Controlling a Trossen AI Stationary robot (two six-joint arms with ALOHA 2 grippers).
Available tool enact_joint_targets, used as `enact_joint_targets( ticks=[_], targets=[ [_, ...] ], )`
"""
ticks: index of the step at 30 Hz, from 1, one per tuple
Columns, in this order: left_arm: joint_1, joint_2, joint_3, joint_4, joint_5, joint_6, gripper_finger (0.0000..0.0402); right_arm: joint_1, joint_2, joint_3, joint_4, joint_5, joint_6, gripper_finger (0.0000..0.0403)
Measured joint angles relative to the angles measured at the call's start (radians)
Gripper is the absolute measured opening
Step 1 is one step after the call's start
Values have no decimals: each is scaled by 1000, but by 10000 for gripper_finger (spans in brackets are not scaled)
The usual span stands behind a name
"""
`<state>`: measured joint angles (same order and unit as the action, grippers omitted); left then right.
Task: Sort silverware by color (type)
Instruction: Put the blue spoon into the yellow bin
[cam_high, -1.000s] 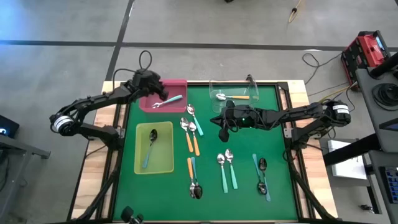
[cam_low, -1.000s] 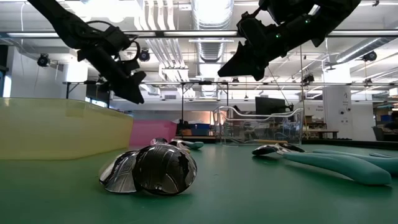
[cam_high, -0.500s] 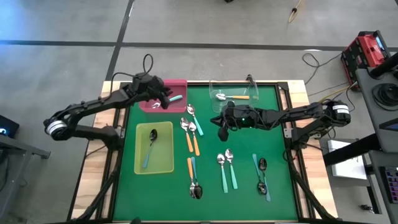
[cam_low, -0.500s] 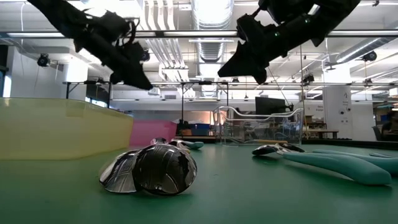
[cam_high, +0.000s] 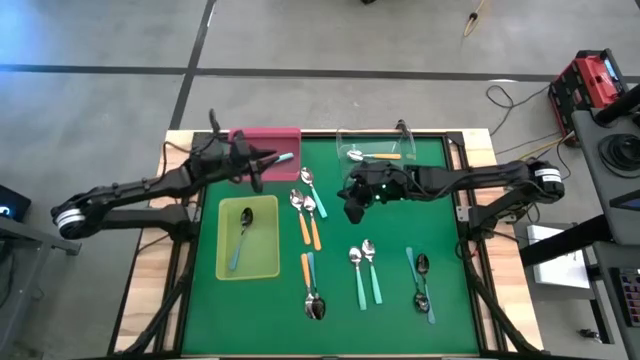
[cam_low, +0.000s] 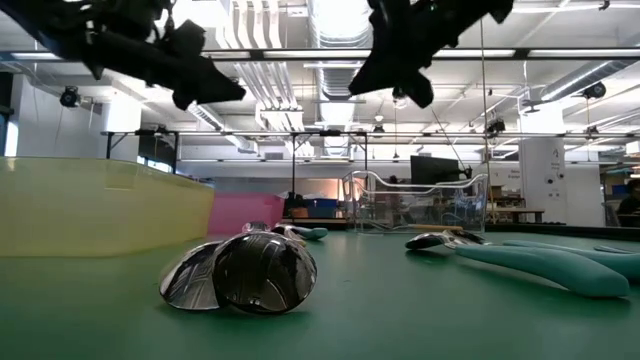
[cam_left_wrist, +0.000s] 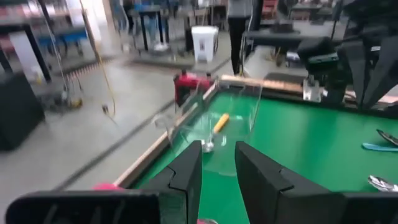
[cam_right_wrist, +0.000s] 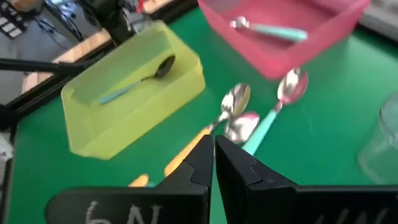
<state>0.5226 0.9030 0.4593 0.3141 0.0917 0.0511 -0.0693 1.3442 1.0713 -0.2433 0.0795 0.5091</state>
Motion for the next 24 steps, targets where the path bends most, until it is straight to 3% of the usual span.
enact_joint_targets(
  ticks=[9,18,24],
  targets=[
    [1,-119,-57,46,-3,75,78,68,95,169,-450,-91,210,9],
    [1,-136,-58,7,-3,42,78,124,192,210,-784,-154,415,9],
    [1,-138,-57,0,-3,12,78,196,228,191,-939,-252,518,9]
  ],
)
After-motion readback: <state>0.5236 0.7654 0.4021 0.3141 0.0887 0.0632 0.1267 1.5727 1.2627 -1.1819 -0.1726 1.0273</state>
